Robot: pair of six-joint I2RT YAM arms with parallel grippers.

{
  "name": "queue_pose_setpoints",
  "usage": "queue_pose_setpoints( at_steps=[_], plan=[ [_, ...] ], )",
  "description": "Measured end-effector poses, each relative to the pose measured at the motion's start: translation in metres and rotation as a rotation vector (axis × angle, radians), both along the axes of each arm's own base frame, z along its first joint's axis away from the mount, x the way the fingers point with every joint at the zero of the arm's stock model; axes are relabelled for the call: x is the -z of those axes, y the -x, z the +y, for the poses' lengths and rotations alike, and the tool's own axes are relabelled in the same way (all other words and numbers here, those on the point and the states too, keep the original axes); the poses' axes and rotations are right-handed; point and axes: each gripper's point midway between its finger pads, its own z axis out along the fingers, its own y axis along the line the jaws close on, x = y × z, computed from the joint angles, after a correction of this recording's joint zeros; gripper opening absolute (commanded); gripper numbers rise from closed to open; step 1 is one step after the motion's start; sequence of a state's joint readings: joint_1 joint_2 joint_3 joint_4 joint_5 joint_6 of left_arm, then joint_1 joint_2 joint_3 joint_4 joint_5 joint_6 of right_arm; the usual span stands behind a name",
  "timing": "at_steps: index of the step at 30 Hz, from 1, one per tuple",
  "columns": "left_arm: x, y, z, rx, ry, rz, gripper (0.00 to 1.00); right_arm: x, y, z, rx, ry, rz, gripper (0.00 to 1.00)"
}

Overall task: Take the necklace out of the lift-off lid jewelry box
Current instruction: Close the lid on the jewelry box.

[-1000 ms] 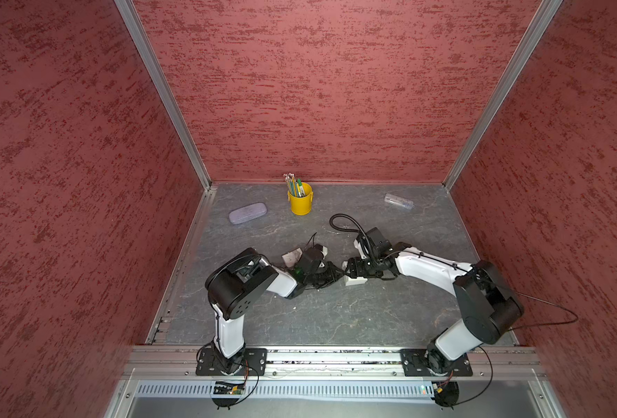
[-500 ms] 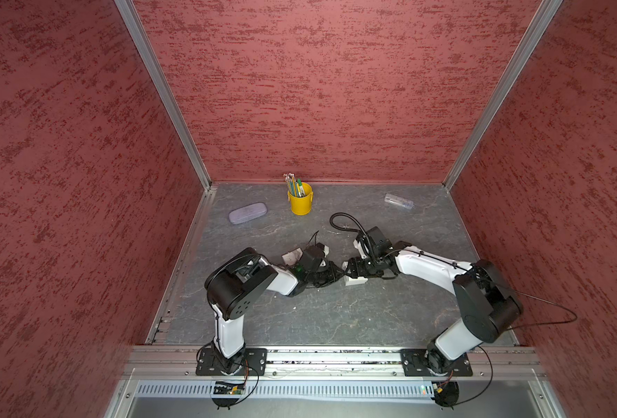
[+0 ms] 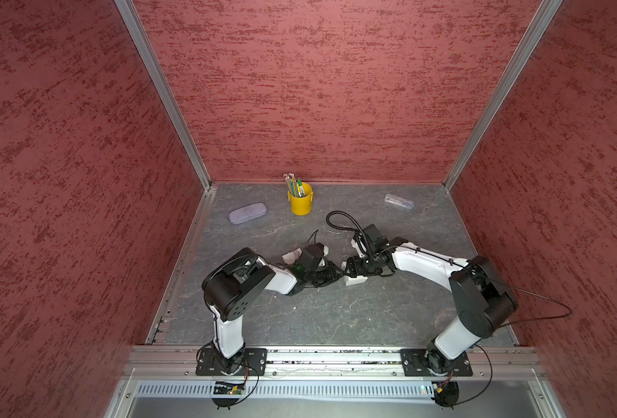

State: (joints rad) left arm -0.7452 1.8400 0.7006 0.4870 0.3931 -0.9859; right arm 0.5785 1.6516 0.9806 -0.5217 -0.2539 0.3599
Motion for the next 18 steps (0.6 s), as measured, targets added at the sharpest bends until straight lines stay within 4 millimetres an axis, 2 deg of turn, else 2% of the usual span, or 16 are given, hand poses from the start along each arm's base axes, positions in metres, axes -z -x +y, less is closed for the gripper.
queue_pose_setpoints(
  at_steps=[6, 13, 18],
  plan=[
    [0.002, 0.011, 0.011, 0.002, 0.0, 0.01, 0.25, 0.0, 0.006, 0.009, -0.012, -0.007, 0.004, 0.72],
    [0.003, 0.026, 0.007, 0.012, 0.036, 0.009, 0.2, 0.0, 0.007, 0.011, 0.003, -0.013, 0.011, 0.72],
    [0.002, 0.027, 0.006, -0.011, 0.047, -0.002, 0.17, 0.0, 0.007, 0.011, 0.018, -0.019, 0.012, 0.72]
  ],
)
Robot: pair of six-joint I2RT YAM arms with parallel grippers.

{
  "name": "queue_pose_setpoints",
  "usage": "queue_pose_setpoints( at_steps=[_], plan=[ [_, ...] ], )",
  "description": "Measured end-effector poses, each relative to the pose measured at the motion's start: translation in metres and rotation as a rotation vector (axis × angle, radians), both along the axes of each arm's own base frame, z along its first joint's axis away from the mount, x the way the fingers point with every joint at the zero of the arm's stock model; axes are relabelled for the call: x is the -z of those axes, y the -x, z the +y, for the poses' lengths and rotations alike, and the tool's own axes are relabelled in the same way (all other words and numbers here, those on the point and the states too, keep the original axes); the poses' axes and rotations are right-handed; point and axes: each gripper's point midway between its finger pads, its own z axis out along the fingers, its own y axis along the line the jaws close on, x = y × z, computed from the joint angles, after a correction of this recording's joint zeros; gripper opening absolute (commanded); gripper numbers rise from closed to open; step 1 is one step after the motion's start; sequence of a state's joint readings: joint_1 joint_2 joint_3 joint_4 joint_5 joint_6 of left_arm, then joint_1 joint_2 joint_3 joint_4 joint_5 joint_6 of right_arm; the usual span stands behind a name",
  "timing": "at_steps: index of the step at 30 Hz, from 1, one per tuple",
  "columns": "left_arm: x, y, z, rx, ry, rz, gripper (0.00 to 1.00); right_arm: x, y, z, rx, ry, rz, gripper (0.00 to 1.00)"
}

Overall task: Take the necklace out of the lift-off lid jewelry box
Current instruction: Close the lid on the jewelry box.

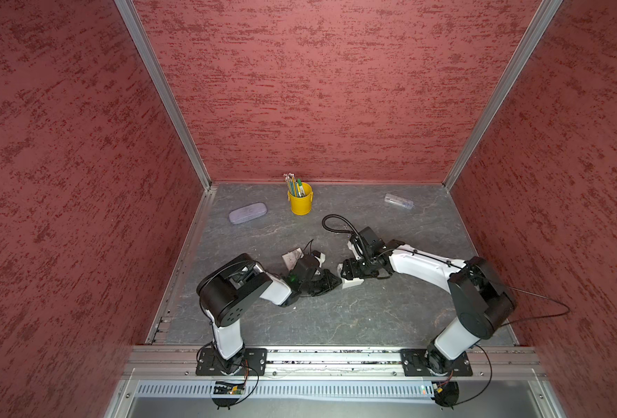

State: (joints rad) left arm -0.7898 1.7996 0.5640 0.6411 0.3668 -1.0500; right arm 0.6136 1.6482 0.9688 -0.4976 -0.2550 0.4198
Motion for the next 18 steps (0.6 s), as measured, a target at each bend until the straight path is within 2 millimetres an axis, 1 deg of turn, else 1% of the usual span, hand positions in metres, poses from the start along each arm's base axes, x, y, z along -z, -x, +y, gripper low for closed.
queue_pose_setpoints(
  at_steps=[11, 18],
  plan=[
    [0.0, 0.001, -0.004, -0.038, -0.001, -0.005, 0.15, -0.001, 0.001, -0.001, 0.053, -0.036, -0.007, 0.72],
    [0.0, 0.0, -0.012, -0.049, 0.0, -0.006, 0.15, -0.001, 0.002, -0.006, 0.075, -0.034, -0.008, 0.73]
  ],
)
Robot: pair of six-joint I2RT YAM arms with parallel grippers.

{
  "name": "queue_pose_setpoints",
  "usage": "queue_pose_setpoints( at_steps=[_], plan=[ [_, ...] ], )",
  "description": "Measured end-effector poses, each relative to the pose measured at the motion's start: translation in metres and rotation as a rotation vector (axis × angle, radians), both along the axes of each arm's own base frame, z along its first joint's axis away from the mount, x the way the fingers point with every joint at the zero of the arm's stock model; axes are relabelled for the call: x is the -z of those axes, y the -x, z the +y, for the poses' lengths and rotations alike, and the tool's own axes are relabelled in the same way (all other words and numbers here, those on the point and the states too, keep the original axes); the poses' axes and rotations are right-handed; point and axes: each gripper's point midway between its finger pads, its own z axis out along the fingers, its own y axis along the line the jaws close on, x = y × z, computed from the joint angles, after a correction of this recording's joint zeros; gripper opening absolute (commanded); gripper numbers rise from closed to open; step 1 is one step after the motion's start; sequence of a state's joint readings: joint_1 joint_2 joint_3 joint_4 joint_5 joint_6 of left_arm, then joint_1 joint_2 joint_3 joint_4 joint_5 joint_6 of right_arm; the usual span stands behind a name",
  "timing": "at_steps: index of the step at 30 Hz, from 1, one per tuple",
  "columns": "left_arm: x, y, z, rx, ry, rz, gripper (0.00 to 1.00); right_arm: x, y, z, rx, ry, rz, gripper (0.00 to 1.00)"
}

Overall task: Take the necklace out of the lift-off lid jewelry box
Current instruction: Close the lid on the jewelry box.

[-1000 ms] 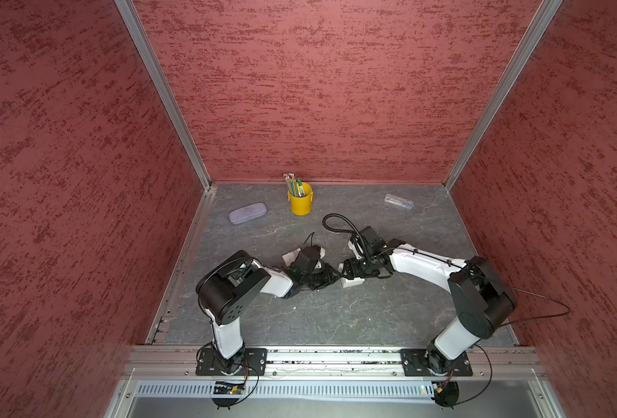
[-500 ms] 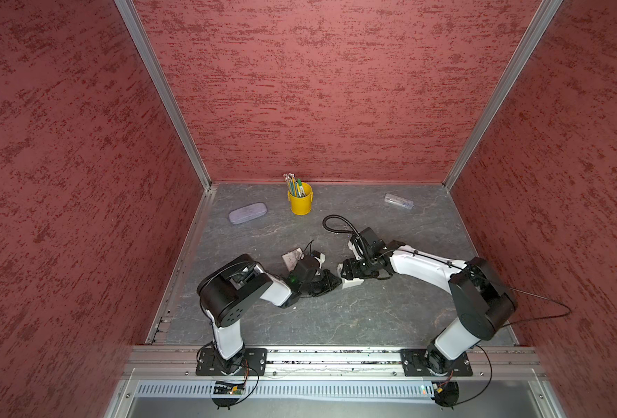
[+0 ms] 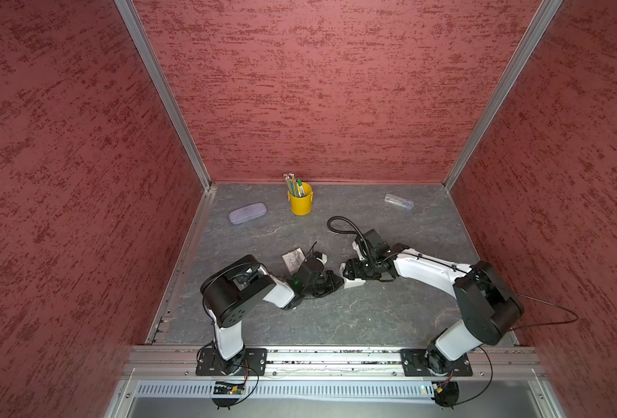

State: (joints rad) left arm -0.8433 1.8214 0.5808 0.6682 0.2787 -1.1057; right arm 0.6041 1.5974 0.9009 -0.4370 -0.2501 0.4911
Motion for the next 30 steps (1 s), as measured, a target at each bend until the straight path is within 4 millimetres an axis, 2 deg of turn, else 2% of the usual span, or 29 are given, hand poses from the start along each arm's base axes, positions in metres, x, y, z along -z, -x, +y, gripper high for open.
queue_pose_setpoints(
  at_steps=[14, 23, 28, 30],
  plan=[
    [0.0006, -0.0017, -0.0047, 0.002, 0.002, 0.01, 0.13, 0.0003, 0.0006, -0.0023, -0.035, 0.015, -0.024, 0.73],
    [-0.0021, -0.0033, -0.0084, -0.016, 0.019, 0.041, 0.07, 0.002, -0.0009, -0.0048, -0.02, 0.048, -0.041, 0.72],
    [-0.0023, -0.0041, -0.0084, -0.024, 0.03, 0.055, 0.07, 0.0034, -0.001, -0.0055, -0.014, 0.079, -0.059, 0.73],
    [-0.0019, -0.0042, -0.0073, -0.024, 0.03, 0.058, 0.12, 0.0038, -0.0009, -0.0056, -0.012, 0.091, -0.066, 0.74]
  ],
)
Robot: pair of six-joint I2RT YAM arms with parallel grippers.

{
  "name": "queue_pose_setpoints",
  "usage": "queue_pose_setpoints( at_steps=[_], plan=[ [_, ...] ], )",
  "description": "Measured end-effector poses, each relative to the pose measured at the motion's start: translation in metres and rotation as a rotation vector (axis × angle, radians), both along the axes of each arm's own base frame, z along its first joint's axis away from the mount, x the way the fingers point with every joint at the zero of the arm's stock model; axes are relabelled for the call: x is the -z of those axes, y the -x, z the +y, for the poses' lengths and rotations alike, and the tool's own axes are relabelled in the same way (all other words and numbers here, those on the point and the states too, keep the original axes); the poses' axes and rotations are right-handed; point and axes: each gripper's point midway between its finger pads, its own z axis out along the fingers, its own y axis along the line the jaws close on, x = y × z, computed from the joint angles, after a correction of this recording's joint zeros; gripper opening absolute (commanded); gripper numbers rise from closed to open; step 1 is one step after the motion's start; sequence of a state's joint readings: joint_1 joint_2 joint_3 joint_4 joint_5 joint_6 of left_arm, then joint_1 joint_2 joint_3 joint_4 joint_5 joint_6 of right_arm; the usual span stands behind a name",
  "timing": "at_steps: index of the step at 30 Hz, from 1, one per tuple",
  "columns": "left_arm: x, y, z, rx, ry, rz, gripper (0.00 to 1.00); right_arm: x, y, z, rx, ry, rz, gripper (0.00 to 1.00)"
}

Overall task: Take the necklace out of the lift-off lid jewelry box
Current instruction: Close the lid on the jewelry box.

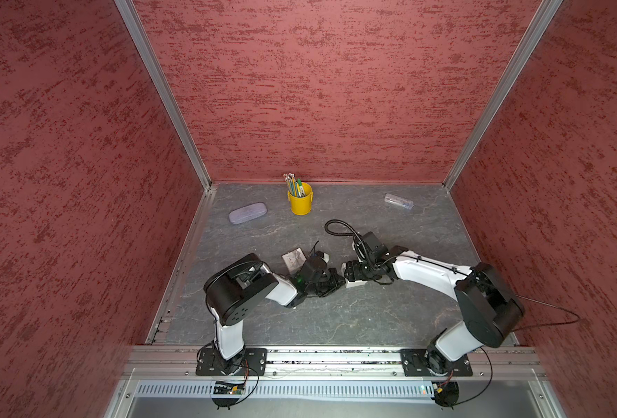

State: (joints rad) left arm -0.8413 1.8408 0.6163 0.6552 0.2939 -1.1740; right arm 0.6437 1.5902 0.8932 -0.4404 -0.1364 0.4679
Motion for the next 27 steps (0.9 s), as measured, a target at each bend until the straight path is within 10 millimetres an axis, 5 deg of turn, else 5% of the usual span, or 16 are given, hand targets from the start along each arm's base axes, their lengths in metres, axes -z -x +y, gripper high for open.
queue_pose_setpoints(
  at_steps=[11, 27],
  plan=[
    [-0.002, 0.0, 0.021, -0.018, -0.017, -0.018, 0.31, 0.002, 0.003, 0.007, 0.011, 0.017, 0.016, 0.79],
    [-0.007, -0.008, 0.033, -0.007, -0.019, -0.043, 0.35, -0.008, -0.001, 0.007, 0.014, 0.034, 0.022, 0.86]
  ],
)
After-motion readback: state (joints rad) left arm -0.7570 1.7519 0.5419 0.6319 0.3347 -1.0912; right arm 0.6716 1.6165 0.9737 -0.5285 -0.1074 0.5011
